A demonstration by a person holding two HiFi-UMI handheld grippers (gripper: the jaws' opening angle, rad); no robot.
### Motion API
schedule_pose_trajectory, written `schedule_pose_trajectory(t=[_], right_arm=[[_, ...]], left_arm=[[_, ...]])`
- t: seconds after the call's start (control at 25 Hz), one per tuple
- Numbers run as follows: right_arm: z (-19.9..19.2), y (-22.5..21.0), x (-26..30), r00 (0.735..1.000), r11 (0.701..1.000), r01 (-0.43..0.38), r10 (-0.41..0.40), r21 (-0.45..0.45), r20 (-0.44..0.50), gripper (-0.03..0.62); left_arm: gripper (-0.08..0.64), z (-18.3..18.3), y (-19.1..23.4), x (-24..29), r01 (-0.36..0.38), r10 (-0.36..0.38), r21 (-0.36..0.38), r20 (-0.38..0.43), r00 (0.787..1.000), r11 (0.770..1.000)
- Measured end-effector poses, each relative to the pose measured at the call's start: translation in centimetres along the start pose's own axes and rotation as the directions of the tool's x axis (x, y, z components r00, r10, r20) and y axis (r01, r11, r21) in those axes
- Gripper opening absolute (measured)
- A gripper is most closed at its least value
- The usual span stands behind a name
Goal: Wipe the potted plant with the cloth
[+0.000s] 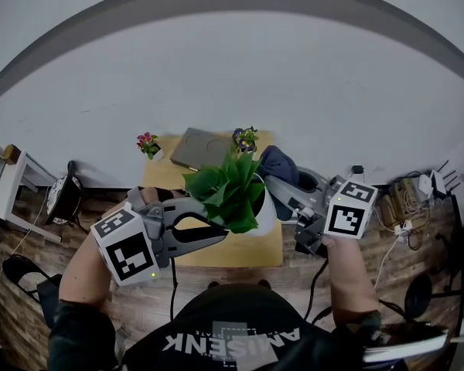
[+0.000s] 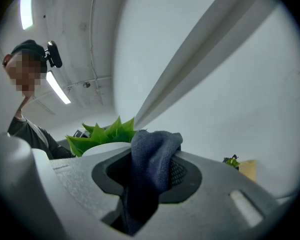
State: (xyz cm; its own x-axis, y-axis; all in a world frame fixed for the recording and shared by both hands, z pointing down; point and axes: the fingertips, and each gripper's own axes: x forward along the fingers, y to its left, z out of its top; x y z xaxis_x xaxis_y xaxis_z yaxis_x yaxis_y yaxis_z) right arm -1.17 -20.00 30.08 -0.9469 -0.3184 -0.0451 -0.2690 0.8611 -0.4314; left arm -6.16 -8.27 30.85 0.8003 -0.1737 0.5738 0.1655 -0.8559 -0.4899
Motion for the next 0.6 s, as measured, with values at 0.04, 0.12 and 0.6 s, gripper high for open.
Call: schedule_pose_trajectory(t=[0.04, 0.12, 0.6], right_arm=[[-0.3, -0.1, 0.1, 1.0, 0.999, -0.017, 0.017, 0.029, 0.005, 0.126], [-1.1, 0.0, 0.0, 0.999, 0.995, -0.051, 0.049, 0.088, 0.021, 0.126], [-6.3, -1.8, -1.9, 0.995, 0.965, -0.089, 0.098, 0.245, -0.023, 0.126]], left_arm=[[0.011, -0.1, 0.0, -0.2, 0.007, -0.007, -0.003, 0.004, 1.0, 1.0], [0.012, -0.4, -0.2, -0.5, 0.015, -0.015, -0.003, 0.006, 1.0, 1.0], [0.014, -1.4, 0.1, -0.4, 0.048, -0.047, -0.045, 0.028, 0.998, 0.998]])
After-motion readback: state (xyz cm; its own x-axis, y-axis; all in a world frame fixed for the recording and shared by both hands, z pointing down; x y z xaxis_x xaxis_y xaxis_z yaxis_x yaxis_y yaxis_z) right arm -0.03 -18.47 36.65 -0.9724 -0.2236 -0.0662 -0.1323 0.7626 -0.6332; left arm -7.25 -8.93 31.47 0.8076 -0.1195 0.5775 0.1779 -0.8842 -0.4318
